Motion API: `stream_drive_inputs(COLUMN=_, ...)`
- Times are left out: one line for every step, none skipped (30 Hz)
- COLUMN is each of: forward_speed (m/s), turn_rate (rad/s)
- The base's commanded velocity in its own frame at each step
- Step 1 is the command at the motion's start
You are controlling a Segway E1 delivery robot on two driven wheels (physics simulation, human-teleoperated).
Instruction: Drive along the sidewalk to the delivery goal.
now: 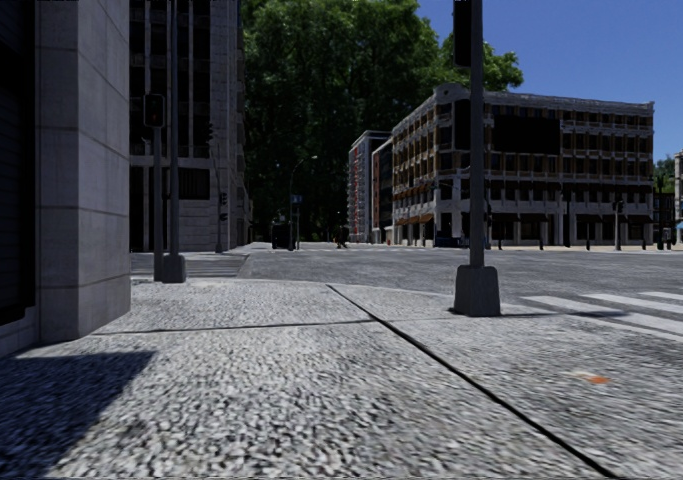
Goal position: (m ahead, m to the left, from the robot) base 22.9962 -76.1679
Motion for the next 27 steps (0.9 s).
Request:
stream_drive_inputs(forward_speed=2.0, turn_rate=-0.55)
stream_drive_inputs(forward_speed=2.0, turn_rate=-0.55)
stream_drive_inputs(forward_speed=2.0, turn_rate=-0.55)
stream_drive_inputs(forward_speed=2.0, turn_rate=-0.55)
stream_drive_inputs(forward_speed=2.0, turn_rate=-0.55)
stream_drive_inputs(forward_speed=2.0, turn_rate=-0.55)
stream_drive_inputs(forward_speed=2.0, turn_rate=-0.55)
stream_drive_inputs(forward_speed=2.0, turn_rate=-0.55)
stream_drive_inputs(forward_speed=2.0, turn_rate=-0.56)
stream_drive_inputs(forward_speed=2.0, turn_rate=-0.57)
stream_drive_inputs(forward_speed=2.0, turn_rate=-0.57)
stream_drive_inputs(forward_speed=2.0, turn_rate=-0.57)
stream_drive_inputs(forward_speed=2.0, turn_rate=-0.57)
stream_drive_inputs(forward_speed=2.0, turn_rate=-0.57)
stream_drive_inputs(forward_speed=2.0, turn_rate=-0.57)
stream_drive_inputs(forward_speed=2.0, turn_rate=-0.57)
stream_drive_inputs(forward_speed=2.0, turn_rate=-0.58)
stream_drive_inputs(forward_speed=2.0, turn_rate=-0.58)
stream_drive_inputs(forward_speed=2.0, turn_rate=-0.58)
stream_drive_inputs(forward_speed=2.0, turn_rate=-0.61)
stream_drive_inputs(forward_speed=2.0, turn_rate=-0.61)
stream_drive_inputs(forward_speed=2.0, turn_rate=-0.69)
stream_drive_inputs(forward_speed=2.0, turn_rate=-0.74)
stream_drive_inputs(forward_speed=2.0, turn_rate=-0.75)
stream_drive_inputs(forward_speed=2.0, turn_rate=-0.75)
stream_drive_inputs(forward_speed=2.0, turn_rate=-0.76)
stream_drive_inputs(forward_speed=2.0, turn_rate=-0.76)
